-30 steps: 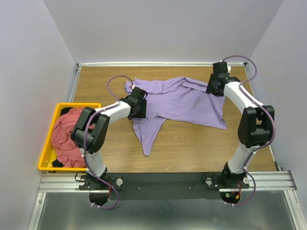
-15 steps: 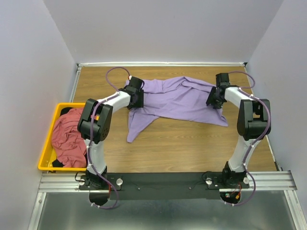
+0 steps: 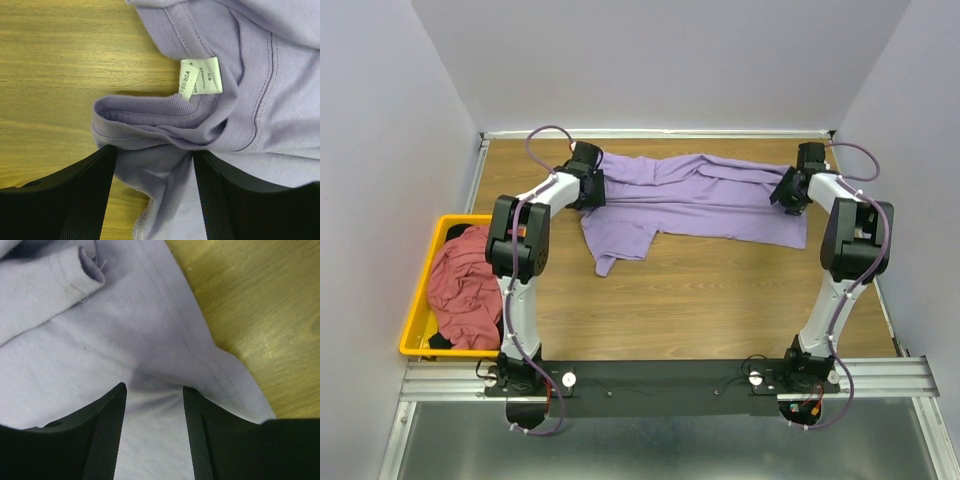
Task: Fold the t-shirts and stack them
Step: Flatten the tshirt out
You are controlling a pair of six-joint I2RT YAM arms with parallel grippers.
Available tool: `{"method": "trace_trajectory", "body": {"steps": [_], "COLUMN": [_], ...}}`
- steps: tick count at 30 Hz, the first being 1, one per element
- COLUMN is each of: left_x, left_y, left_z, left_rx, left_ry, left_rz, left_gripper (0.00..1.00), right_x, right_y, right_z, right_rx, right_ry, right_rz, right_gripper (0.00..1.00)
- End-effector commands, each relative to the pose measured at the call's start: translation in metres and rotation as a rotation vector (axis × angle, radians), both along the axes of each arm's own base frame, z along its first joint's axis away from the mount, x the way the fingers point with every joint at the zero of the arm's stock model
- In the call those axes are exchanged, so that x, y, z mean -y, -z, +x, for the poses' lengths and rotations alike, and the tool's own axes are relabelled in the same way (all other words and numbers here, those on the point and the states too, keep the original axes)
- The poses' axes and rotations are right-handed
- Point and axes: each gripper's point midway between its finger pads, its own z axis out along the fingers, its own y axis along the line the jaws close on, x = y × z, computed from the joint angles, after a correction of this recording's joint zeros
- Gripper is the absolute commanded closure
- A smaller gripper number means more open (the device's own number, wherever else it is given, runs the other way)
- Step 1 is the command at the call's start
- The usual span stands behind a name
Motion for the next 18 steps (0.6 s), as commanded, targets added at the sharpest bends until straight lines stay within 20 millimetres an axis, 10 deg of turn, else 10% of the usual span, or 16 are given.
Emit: {"method": "trace_trajectory", "body": {"steps": [1,8,18], "left_x": [-0.006,0.000,0.039], "left_y": [-0.009,-0.069,-0.040], "left_z": [-0.013,-0.045,-0.122], "left_rx": [-0.008,0.114,0.011], "left_ry": [-0.009,-0.025,0.052], "left_rz": [-0.017,-0.119,-0.231], "left_gripper": [0.29,0.28,0.50], "right_x": [0.001,-0.045,-0.284], "right_y": [-0.029,-0.062,-0.078], "right_z": [-0.015,-0.053,-0.108], "right_rx": [0.021,0.072,0.127], "right_ry": [-0.018,-0.146,-0.728], "right_rz": [-0.021,0.084,0.396], "right_gripper": [0.43,0.40,0.56]}}
